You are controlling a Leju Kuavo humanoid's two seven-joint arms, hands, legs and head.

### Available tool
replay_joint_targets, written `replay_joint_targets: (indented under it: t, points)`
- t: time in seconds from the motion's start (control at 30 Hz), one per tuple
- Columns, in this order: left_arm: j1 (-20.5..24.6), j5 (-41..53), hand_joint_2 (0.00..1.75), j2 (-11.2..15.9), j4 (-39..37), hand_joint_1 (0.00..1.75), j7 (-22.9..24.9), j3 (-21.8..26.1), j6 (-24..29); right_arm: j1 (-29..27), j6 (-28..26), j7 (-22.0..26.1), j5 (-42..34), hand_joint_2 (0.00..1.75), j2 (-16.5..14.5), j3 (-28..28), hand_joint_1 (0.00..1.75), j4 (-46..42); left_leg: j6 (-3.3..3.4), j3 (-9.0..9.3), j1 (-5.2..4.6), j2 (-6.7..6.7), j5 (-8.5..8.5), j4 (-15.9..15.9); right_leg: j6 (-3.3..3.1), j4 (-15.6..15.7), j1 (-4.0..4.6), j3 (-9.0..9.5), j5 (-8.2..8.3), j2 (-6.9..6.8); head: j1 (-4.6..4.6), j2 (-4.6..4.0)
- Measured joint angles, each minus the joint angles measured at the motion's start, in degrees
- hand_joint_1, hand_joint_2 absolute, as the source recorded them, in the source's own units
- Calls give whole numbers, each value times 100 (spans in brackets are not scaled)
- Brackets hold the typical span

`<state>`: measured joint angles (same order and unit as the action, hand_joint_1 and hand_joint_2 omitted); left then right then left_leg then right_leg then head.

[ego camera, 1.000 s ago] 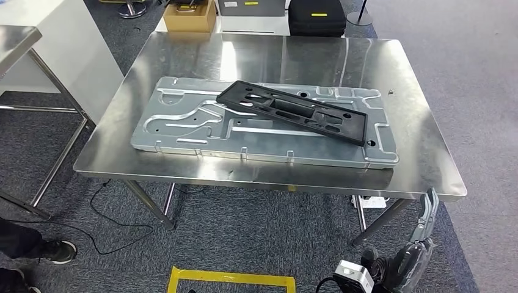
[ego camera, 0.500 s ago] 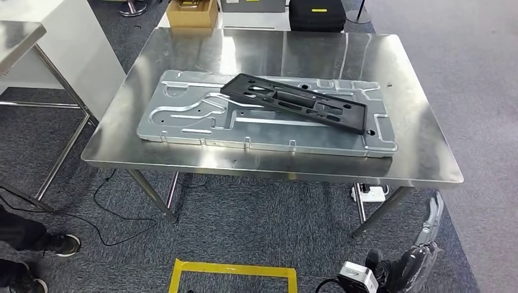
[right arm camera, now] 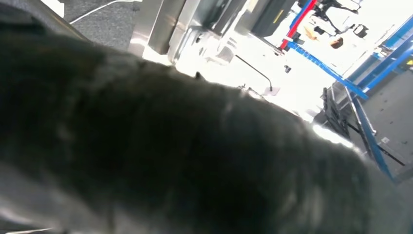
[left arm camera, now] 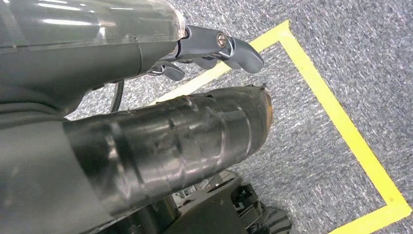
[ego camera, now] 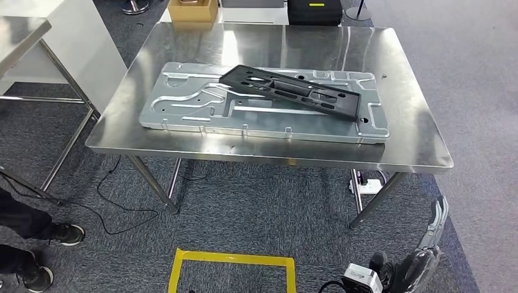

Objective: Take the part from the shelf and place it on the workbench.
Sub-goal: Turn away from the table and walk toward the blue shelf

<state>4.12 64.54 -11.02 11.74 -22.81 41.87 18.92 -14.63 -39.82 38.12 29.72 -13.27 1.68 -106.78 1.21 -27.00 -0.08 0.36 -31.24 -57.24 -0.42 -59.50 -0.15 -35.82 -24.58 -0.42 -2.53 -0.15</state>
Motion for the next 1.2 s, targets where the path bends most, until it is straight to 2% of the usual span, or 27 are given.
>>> replay_joint_targets:
  t: [0.07, 0.1, 0.13, 0.17, 0.23, 0.27, 0.3, 0.33, 0.37, 0.43, 0.47, 0.5, 0.57, 0.6, 0.63, 0.67, 0.73, 0.77, 0.8, 0.83, 0.87, 0.93, 1.0, 1.03, 1.1, 1.13, 1.2]
  points:
    - [-14, 1, 0, 0, -1, 0, 1, 4, 2, -7, 0, 3, -33, 0, 0, -1, 0, -11, 71, -34, -6, 6, 87, 12, 72, 6, -18, -10, 51, -1, -1, 0]
    - [-15, 1, 0, 0, -1, 0, 1, 7, 2, -15, 0, 3, -41, 0, 0, -2, 0, -19, 115, -58, 1, 15, 144, 33, 103, -37, -24, -34, -2, 10, -2, 0]
    - [-13, 2, 0, 0, -1, 0, 1, 8, 2, -22, 0, 4, -46, 0, 0, -2, 0, -27, 160, -96, 11, 27, 205, 55, 129, -163, -29, -84, -146, 21, -4, 0]
    - [-8, 4, 0, 0, -2, 0, 1, 10, 3, -28, 0, 4, -52, 0, 0, -3, 0, -33, 194, -144, 19, 38, 264, 69, 151, -396, -35, -165, -379, 33, -8, 0]
    - [-3, 8, 0, 0, -2, 0, 1, 12, 3, -38, 0, 4, -68, 0, 0, -8, 0, -36, 229, -265, 4, 46, 354, 49, 185, -1077, -45, -355, -895, 40, -11, 0]
    - [-5, 10, 0, 0, -2, 0, 1, 13, 3, -44, 0, 4, -75, 0, 0, -12, 0, -36, 228, -333, -3, 48, 397, 32, 200, -1363, -52, -401, -1029, 40, -10, 0]
    - [-8, 11, 0, 0, -2, 0, 2, 14, 4, -51, 0, 4, -81, 0, 0, -16, 0, -36, 223, -406, -7, 50, 437, 10, 208, -1488, -58, -366, -1043, 39, -9, 0]
    - [-10, 14, 0, 0, -2, 0, 2, 15, 4, -55, 0, 4, -85, 0, 0, -21, 0, -36, 215, -479, -9, 50, 471, -18, 210, -1396, -63, -222, -949, 38, -9, 0]
    - [-11, 16, 0, 0, -2, 0, 2, 16, 5, -58, 0, 4, -88, 0, 0, -25, 0, -36, 204, -546, -8, 48, 496, -50, 206, -1113, -66, 13, -806, 38, -9, 0]
    - [-10, 22, 0, 0, -2, 0, 4, 17, 5, -54, 0, 7, -91, 0, 0, -29, 0, -37, 165, -652, -14, 41, 534, -123, 175, -330, -56, 542, -653, 42, -8, 0]
    - [-10, 23, 0, 0, -2, 0, 8, 17, 7, -56, 0, 11, -91, 0, 0, -32, 0, -38, 134, -685, -20, 38, 558, -147, 148, -62, -42, 696, -642, 46, -8, 0]
    - [-9, 25, 0, 0, -2, 0, 12, 18, 8, -59, 0, 16, -92, 0, 0, -34, 0, -39, 100, -709, -24, 36, 588, -163, 116, 84, -24, 762, -657, 50, -6, 0]
    - [-14, 27, 0, 0, -2, 0, 20, 20, 9, -69, 0, 29, -92, 0, -1, -40, 0, -40, 32, -733, -25, 31, 652, -165, 40, 128, -12, 723, -602, 49, -7, 0]
    - [-18, 27, 0, 0, -2, 0, 25, 23, 9, -70, 0, 36, -88, 0, -1, -42, 0, -40, 3, -760, -17, 22, 621, -195, -1, 141, -19, 689, -556, 41, -6, 0]
    - [-24, 27, 0, 0, -2, 0, 30, 28, 9, -72, 0, 43, -84, 0, -3, -44, 0, -43, -24, -809, -10, 14, 496, -295, -50, 157, -30, 642, -504, 33, -4, 0]
    - [-32, 27, 0, 0, -2, 0, 35, 34, 9, -73, 0, 51, -78, 0, -7, -45, 0, -46, -49, -885, -2, 6, 276, -497, -90, 172, -40, 582, -445, 24, -1, 0]
    - [-39, 27, 0, 0, -2, 0, 39, 42, 9, -79, 0, 66, -72, 0, -14, -51, 0, -51, -83, -1068, 18, 1, -278, -1151, -135, 168, -28, 440, -337, 16, 4, 0]
    - [-42, 27, 0, 0, -2, 0, 39, 44, 9, -83, 0, 75, -71, 0, -15, -56, 0, -51, -91, -1123, 23, 2, -443, -1470, -138, 161, -18, 362, -281, 13, 4, 0]
    - [-43, 27, 0, 0, -2, 0, 39, 46, 9, -86, 0, 84, -70, 0, -15, -63, 0, -51, -92, -1113, 24, 1, -473, -1662, -137, 149, -11, 280, -227, 11, 4, 0]
    - [-43, 27, 0, 0, -2, 0, 39, 48, 9, -90, 0, 92, -70, 0, -15, -73, 0, -51, -86, -1014, 24, 1, -378, -1671, -132, 132, -6, 200, -175, 9, 5, 0]
    - [-42, 27, 0, 0, -2, 0, 39, 50, 9, -93, 0, 98, -70, 0, -15, -81, 0, -51, -73, -818, 23, 1, -214, -1485, -124, 111, -4, 125, -127, 9, 5, 0]
    - [-30, 27, 0, 2, -1, 0, 39, 51, 10, -100, 0, 104, -72, 0, -16, -93, 0, -55, -26, -232, 9, 1, -1, -709, -91, 63, 2, 10, -45, 13, 6, 0]
    - [-11, 27, 0, 3, 0, 0, 37, 52, 11, -105, 0, 109, -74, 0, -17, -101, 0, -67, 22, 173, -18, -1, -49, -55, -34, 38, 8, -49, 37, 4, 4, 0]
    - [-5, 27, 0, 4, 0, 0, 36, 53, 11, -106, 0, 112, -76, 0, -17, -104, 0, -73, 46, 228, -35, -1, -86, 85, 1, 41, 6, -62, 83, -4, 4, 0]
    - [-12, 28, 0, 2, -1, 0, 34, 54, 10, -113, 0, 125, -96, 0, -17, -114, 0, -83, 113, 181, -28, 9, -16, 146, 71, 38, -2, -88, 128, -3, 3, 0]
    - [-16, 28, 0, 2, -2, 0, 34, 55, 10, -122, 0, 130, -109, 0, -17, -122, 0, -88, 160, 141, -18, 21, 44, 160, 100, -32, -8, -123, 30, 8, -1, 0]
    - [-17, 30, 0, 1, -2, 0, 34, 58, 9, -139, 0, 139, -127, 0, -17, -139, 0, -96, 239, 28, -7, 49, 165, 179, 142, -459, -30, -262, -448, 31, -4, 0]
